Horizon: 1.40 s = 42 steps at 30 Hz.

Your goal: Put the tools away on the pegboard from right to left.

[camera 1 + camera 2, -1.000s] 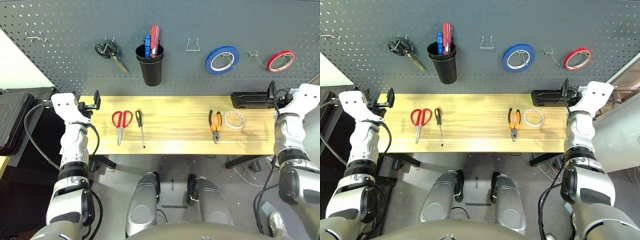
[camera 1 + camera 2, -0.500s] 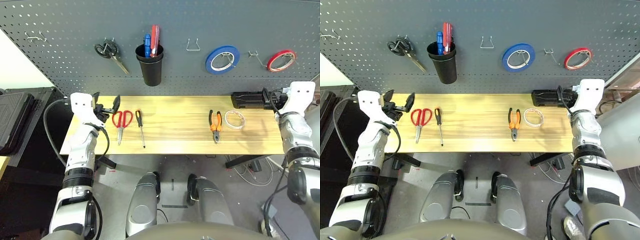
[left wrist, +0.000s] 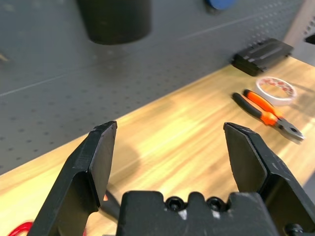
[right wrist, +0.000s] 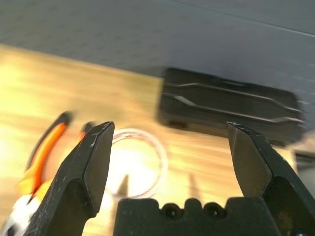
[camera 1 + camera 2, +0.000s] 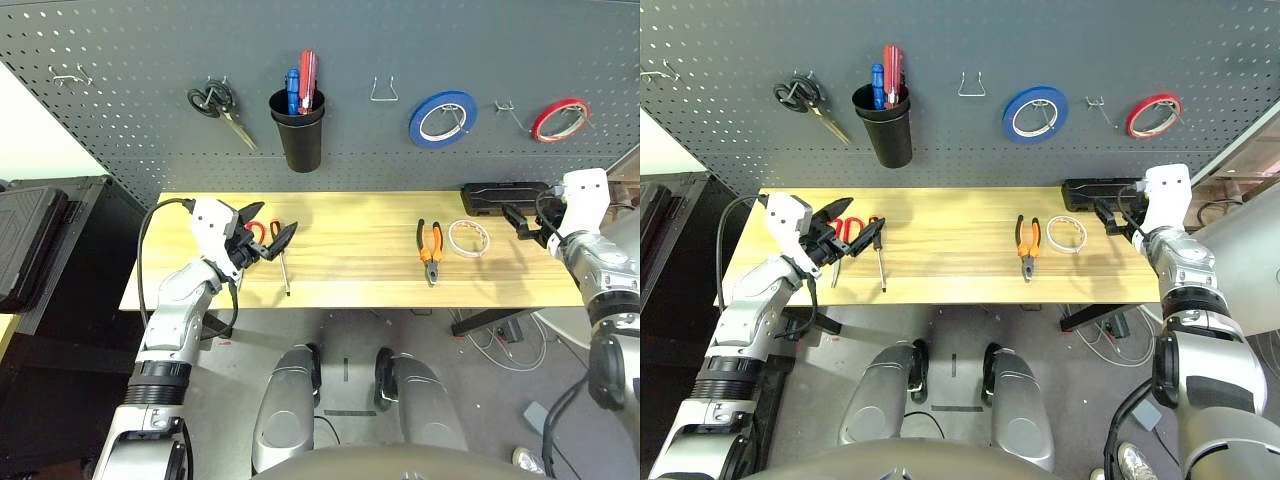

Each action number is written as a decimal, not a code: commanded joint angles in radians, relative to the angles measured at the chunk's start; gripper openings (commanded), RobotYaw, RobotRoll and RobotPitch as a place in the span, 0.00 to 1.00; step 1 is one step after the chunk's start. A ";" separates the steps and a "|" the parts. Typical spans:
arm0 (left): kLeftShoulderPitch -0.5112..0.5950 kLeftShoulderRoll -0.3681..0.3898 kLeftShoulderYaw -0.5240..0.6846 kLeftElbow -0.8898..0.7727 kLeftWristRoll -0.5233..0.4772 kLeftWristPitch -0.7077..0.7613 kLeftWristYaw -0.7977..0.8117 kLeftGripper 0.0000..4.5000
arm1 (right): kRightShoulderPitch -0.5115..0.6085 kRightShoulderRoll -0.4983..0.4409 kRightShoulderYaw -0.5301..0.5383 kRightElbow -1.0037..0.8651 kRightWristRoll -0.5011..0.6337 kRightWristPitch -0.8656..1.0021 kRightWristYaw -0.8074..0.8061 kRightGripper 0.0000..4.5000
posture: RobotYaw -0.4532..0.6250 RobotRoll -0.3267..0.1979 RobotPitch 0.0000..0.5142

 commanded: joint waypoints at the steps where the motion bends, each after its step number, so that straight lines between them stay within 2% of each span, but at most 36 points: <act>1: 0.019 0.023 -0.047 -0.014 0.044 0.009 -0.029 0.98 | -0.019 -0.021 0.051 0.041 -0.051 0.026 0.049 1.00 | 0.62 0.62 0.31; 6: 0.023 0.062 -0.095 -0.011 0.111 -0.007 -0.046 0.98 | -0.049 -0.021 0.159 0.102 -0.151 0.056 0.128 1.00 | 0.65 0.62 0.38; 15: 0.064 0.074 -0.095 -0.109 0.116 0.043 -0.042 0.98 | -0.104 -0.009 0.258 0.178 -0.261 0.049 0.140 1.00 | 0.69 0.62 0.50; 27: 0.117 0.090 -0.094 -0.243 0.110 0.131 -0.023 0.98 | -0.136 0.029 0.317 0.221 -0.349 0.081 0.112 1.00 | 0.73 0.62 0.64; 34: 0.124 0.089 -0.095 -0.279 0.108 0.167 -0.015 0.98 | -0.129 0.034 0.330 0.230 -0.372 0.125 0.087 1.00 | 0.74 0.62 0.67; 37: 0.126 0.087 -0.097 -0.285 0.108 0.174 -0.013 1.00 | -0.121 0.032 0.329 0.234 -0.381 0.133 0.066 0.87 | 0.74 0.62 0.67; 42: 0.118 0.084 -0.098 -0.281 0.109 0.180 -0.009 1.00 | -0.110 0.030 0.325 0.234 -0.386 0.128 0.048 0.47 | 0.74 0.62 0.66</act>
